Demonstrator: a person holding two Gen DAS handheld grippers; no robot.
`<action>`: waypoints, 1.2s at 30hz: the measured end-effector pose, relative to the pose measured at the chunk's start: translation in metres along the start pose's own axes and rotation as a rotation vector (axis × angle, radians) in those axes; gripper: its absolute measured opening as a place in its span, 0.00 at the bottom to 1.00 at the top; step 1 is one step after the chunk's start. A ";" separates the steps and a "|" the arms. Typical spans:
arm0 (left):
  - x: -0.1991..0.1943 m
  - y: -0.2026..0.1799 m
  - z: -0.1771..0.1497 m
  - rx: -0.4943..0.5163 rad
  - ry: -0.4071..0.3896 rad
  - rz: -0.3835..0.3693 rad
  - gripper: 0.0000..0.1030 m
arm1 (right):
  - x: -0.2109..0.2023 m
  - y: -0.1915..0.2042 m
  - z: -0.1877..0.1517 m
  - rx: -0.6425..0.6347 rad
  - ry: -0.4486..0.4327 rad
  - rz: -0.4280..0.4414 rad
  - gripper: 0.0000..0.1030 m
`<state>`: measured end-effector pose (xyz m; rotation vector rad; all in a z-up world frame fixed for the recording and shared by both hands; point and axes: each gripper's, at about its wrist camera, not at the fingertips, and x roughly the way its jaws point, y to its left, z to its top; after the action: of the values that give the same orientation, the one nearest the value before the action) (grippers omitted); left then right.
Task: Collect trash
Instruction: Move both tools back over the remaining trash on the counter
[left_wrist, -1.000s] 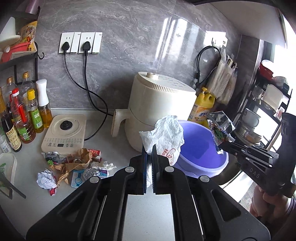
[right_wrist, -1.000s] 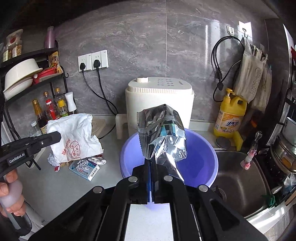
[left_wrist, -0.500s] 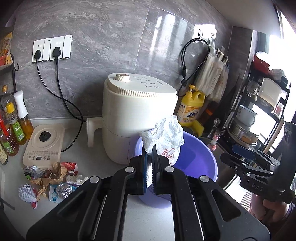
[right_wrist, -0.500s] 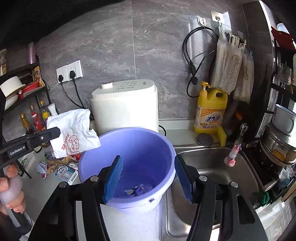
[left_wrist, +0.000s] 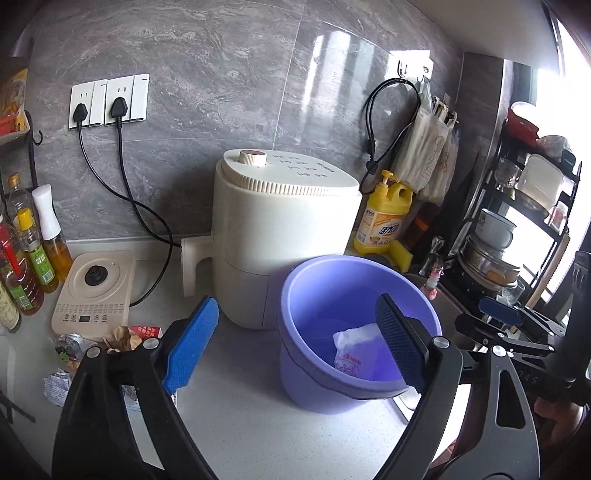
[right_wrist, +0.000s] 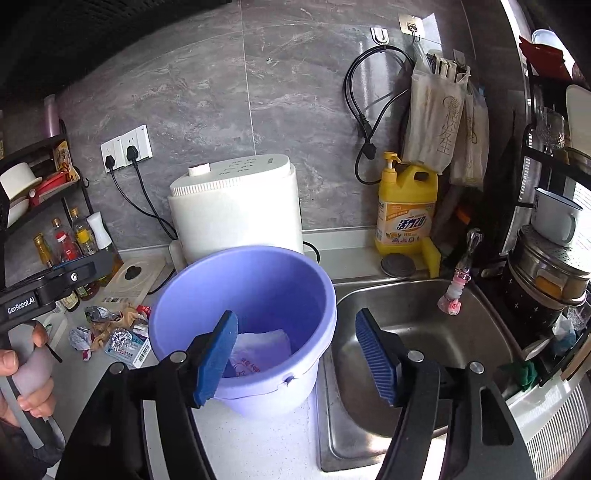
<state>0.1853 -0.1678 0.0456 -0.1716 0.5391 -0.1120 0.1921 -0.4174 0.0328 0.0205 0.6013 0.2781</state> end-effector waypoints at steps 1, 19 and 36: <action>-0.004 0.006 -0.001 -0.009 -0.004 0.017 0.88 | 0.000 0.004 -0.001 -0.003 -0.001 0.007 0.67; -0.087 0.092 -0.036 -0.177 -0.037 0.364 0.94 | 0.015 0.103 0.009 -0.157 0.011 0.331 0.76; -0.143 0.108 -0.092 -0.401 -0.028 0.671 0.94 | 0.030 0.200 -0.006 -0.433 0.133 0.739 0.92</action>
<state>0.0223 -0.0523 0.0187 -0.3727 0.5627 0.6551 0.1621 -0.2169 0.0311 -0.1993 0.6383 1.1291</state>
